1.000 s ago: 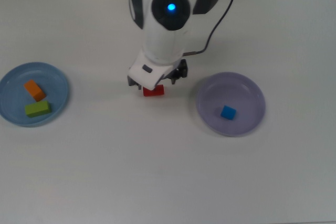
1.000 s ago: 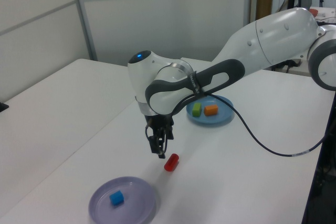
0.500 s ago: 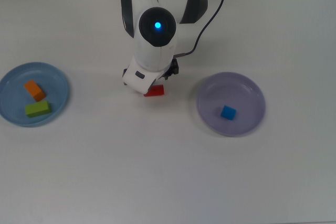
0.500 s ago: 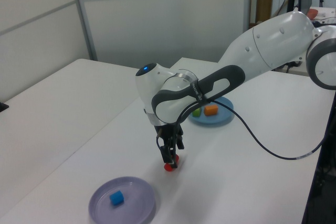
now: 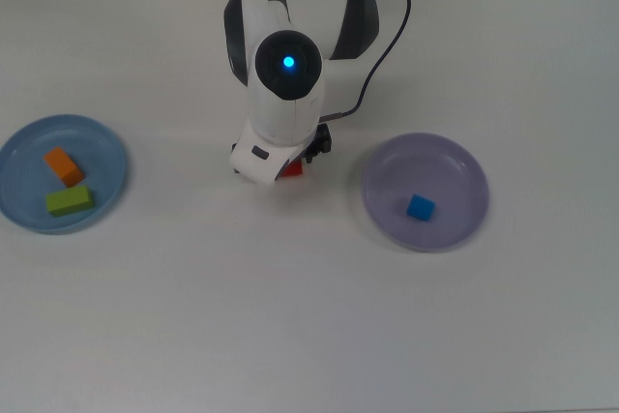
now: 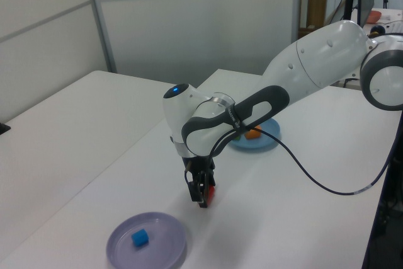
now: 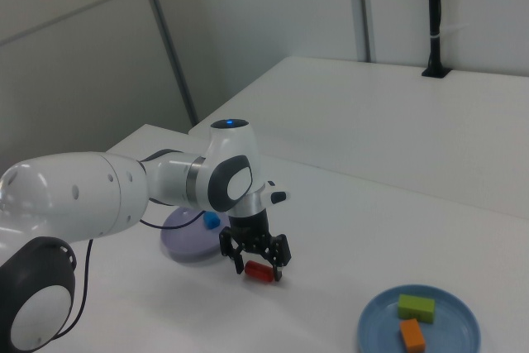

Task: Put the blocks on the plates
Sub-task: 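Move the gripper to the red block and grasp it, then carry the red block onto the lavender plate and release it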

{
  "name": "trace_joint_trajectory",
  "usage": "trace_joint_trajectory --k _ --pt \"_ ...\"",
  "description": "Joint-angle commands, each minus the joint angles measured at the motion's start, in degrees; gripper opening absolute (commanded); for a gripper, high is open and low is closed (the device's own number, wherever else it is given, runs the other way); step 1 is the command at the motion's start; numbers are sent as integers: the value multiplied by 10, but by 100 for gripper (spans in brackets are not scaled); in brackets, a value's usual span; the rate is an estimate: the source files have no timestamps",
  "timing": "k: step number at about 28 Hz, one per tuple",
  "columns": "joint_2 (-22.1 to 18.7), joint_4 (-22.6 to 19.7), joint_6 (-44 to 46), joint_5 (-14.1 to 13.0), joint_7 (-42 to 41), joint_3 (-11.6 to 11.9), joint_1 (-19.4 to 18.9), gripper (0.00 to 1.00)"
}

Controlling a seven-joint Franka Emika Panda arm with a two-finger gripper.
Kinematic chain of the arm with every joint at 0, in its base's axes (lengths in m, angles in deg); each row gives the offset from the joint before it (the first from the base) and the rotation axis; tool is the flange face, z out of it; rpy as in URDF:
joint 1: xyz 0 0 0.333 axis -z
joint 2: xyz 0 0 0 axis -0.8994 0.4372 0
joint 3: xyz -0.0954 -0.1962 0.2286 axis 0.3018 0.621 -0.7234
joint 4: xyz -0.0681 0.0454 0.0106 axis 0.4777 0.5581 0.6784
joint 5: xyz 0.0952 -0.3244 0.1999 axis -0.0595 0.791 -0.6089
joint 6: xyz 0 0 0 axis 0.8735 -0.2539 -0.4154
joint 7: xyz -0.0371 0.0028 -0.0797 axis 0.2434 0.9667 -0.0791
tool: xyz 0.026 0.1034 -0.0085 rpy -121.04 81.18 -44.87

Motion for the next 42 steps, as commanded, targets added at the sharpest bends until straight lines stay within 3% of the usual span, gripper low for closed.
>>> trace_joint_trajectory --k 1,3,8,17,23,29,32,33,38,42 --pt "-7 -9 -20 -14 -13 2 -1 42" --pt "-11 -9 -18 -15 -12 2 -1 28" --pt "-30 -8 -14 -19 -13 2 2 13" --pt "-56 14 -14 -52 -3 -5 -12 13" --pt "-72 28 -22 -69 48 -5 -76 14" --pt "-56 32 -60 -52 104 -5 -138 16" --pt "-42 32 -67 -25 130 -4 -157 16" --pt "-29 33 -70 -2 157 -4 -164 16" --pt "-8 32 -92 39 201 -4 -173 16" --pt "-5 31 -100 39 202 -4 -173 21"
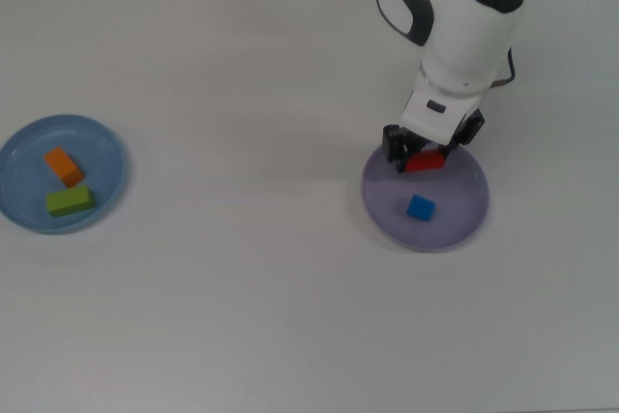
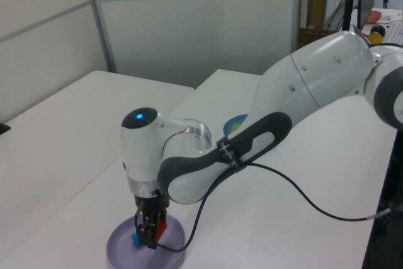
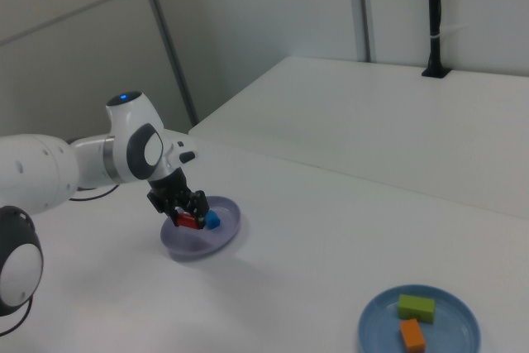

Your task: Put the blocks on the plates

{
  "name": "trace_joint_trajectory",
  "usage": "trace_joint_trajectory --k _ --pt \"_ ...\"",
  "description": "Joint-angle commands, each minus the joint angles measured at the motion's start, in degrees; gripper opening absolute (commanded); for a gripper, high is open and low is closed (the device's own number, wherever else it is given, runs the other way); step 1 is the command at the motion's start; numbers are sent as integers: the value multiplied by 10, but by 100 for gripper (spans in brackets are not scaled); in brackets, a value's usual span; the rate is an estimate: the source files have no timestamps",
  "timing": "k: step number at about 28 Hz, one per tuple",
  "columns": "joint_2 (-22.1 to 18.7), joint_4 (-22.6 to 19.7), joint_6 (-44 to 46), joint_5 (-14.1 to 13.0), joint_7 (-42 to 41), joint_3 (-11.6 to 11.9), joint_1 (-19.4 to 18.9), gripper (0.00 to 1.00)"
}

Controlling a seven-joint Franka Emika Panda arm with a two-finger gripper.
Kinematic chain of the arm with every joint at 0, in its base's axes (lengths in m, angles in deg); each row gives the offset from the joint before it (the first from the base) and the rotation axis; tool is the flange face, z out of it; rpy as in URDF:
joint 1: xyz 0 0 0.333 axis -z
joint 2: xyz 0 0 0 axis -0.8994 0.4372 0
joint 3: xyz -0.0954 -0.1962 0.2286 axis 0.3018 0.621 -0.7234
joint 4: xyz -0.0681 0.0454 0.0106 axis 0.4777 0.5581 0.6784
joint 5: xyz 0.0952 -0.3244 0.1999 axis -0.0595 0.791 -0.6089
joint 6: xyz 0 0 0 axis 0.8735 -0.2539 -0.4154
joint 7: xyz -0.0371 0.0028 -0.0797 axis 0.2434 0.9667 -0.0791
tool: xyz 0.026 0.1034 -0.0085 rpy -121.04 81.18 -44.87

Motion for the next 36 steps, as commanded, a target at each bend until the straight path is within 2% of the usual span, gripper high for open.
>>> trace_joint_trajectory --k 1,4,7,8,14,17,22,28,31,33,34,36 --pt "4 -2 -19 12 19 9 -6 30" --pt "5 -2 -19 12 23 10 -6 40" --pt "4 -3 -19 12 26 10 -6 97" --pt "4 -2 -18 12 27 10 -6 100" --pt "-5 1 -12 11 39 14 -4 100" --pt "-18 1 -8 11 75 16 0 100" --pt "-49 6 72 11 98 23 6 100" --pt "-92 23 150 5 97 46 25 100" --pt "-126 24 163 1 97 66 32 100" --pt "-142 24 173 -7 95 82 32 100" --pt "-156 24 187 -17 79 98 32 100" --pt "-171 24 203 -33 53 110 32 100"
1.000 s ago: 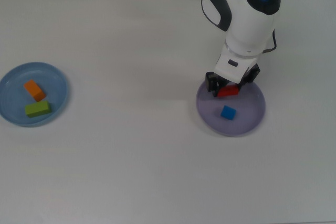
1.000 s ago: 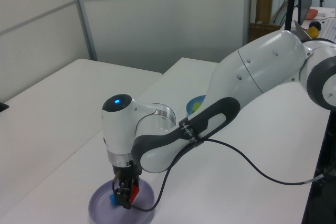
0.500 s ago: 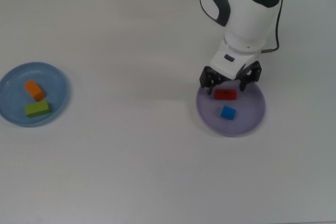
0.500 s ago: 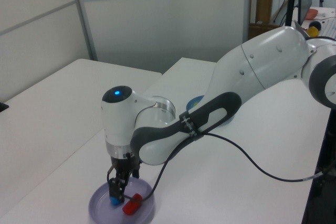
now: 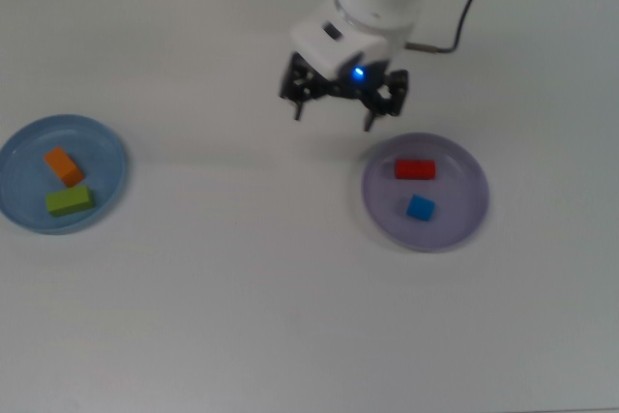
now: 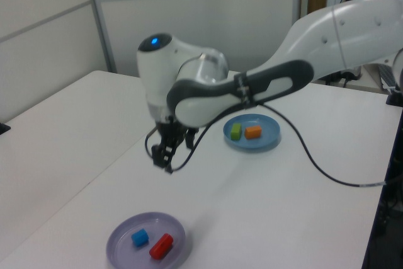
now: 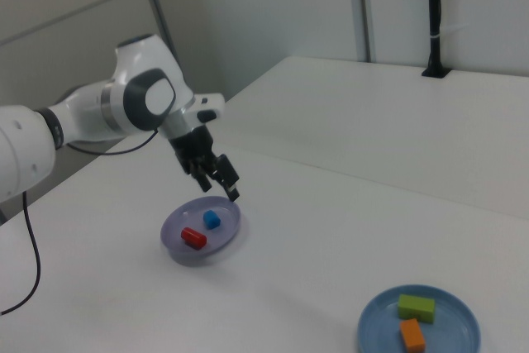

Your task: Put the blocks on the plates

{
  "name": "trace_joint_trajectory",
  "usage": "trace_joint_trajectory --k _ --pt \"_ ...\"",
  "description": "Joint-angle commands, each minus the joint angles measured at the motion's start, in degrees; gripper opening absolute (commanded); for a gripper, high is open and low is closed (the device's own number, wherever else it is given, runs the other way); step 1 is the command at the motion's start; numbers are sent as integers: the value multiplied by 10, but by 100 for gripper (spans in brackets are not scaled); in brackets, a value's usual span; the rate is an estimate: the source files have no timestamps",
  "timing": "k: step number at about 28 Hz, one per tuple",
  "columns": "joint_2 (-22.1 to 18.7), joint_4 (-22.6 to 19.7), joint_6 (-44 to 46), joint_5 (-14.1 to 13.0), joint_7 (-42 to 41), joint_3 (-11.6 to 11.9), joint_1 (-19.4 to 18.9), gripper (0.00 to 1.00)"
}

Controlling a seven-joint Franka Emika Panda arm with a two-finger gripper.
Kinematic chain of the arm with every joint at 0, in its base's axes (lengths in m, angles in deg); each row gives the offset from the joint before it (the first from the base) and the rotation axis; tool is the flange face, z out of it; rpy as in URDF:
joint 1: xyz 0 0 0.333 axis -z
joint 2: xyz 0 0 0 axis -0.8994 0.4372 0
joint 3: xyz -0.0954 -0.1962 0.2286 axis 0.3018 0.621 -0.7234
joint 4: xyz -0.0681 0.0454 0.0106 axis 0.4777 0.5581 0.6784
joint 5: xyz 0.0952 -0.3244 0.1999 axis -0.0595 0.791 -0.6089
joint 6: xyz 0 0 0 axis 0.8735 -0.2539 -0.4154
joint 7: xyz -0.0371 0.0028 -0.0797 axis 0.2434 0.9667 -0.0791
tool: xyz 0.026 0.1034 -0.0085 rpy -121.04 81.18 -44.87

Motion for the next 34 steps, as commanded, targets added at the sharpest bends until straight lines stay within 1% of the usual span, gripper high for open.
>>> trace_joint_trajectory --k 1,3,4,5,9,11,14,16,19,21,25,34 --pt "-55 -13 45 -40 -44 41 -5 100" --pt "-71 -13 56 -61 -61 57 -5 100" --pt "-87 -15 63 -84 -66 72 -5 100" --pt "-95 -18 66 -93 -68 76 -5 100" --pt "-129 -31 95 -101 -70 82 -2 100" --pt "-139 -40 96 -106 -70 83 7 100" --pt "-147 -57 90 -122 -76 83 12 100" --pt "-149 -64 88 -122 -85 84 11 100" --pt "-151 -64 80 -122 -87 84 13 100" --pt "-155 -73 55 -125 -91 86 20 100" --pt "-158 -91 15 -145 -106 87 31 100" --pt "-155 -85 16 -146 -106 86 32 100"
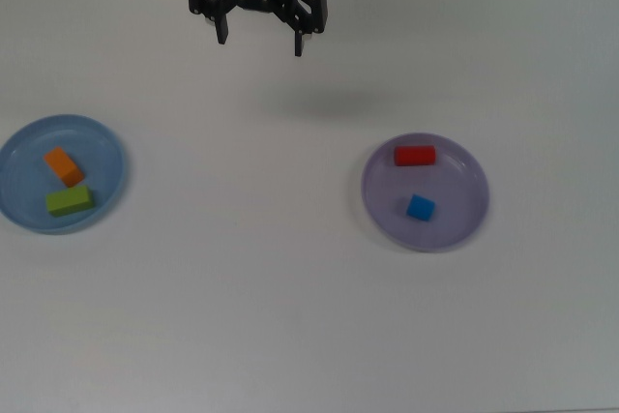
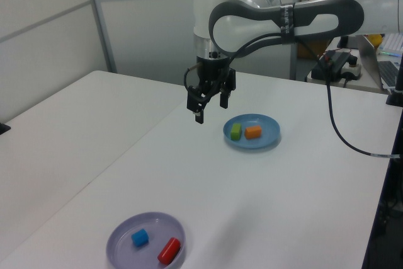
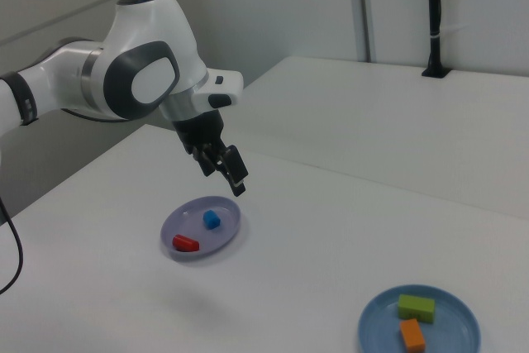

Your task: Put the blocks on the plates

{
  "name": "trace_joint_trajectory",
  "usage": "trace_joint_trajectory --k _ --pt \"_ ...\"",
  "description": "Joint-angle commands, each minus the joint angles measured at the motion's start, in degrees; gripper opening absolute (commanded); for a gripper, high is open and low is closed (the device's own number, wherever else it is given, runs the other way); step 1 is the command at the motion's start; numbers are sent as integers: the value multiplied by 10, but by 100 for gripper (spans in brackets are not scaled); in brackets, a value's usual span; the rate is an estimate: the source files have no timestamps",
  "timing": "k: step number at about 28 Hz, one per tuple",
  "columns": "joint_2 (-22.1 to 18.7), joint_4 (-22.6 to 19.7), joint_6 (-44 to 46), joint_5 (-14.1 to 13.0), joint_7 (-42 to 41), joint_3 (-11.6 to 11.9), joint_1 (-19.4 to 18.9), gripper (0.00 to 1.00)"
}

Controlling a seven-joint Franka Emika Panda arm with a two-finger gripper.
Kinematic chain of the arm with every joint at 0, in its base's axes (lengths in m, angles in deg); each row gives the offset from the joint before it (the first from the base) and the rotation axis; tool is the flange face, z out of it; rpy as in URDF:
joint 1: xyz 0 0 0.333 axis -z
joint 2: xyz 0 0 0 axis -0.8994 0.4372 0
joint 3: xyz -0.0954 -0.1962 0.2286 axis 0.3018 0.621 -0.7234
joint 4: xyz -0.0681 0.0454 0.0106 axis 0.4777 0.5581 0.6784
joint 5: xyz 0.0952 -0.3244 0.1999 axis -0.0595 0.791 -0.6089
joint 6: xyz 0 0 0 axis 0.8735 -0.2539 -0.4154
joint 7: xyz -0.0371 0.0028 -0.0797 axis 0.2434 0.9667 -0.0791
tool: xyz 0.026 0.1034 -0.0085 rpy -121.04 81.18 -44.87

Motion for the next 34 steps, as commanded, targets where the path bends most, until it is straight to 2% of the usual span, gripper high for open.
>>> trace_joint_trajectory --k 1,14,18,34 --pt "-19 -19 -13 -13 -14 5 -2 100" --pt "-18 -5 37 -10 -35 6 0 100" --pt "-19 5 79 -9 -109 6 4 100" --pt "-15 13 81 -10 -141 5 8 100"
